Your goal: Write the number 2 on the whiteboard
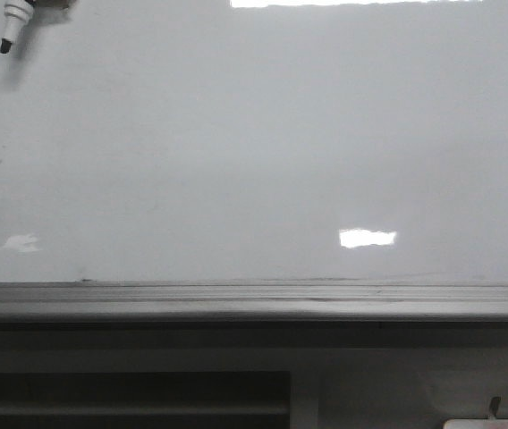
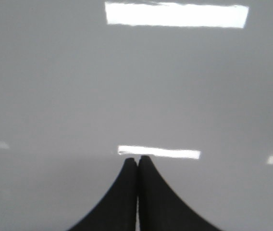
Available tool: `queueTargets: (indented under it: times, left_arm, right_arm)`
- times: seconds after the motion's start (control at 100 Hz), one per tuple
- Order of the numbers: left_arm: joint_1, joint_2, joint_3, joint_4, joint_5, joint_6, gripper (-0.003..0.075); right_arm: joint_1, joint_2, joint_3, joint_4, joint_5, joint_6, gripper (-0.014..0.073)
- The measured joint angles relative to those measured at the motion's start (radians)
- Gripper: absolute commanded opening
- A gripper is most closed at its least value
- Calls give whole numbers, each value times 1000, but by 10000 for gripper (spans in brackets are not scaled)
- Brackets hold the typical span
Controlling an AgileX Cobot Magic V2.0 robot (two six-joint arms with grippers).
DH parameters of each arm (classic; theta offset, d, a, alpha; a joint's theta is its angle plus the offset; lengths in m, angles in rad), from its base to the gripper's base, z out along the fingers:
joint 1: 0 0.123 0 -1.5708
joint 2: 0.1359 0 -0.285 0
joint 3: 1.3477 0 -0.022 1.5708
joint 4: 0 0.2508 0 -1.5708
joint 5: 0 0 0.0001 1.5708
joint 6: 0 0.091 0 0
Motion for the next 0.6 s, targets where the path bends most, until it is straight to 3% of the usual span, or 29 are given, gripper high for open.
queueTargets:
  times: [0.33,0.45,0.6]
  left_arm:
    - [0,0,0,-429,-50,0,-20]
    - [0,0,-14,-534,-35,-2,-20]
    - [0,9,-135,-493,119,-3,-20]
  right_arm:
    - [0,0,0,472,-30,2,-53]
    - [0,0,-10,519,15,2,-52]
    - [0,31,-130,479,178,4,-51]
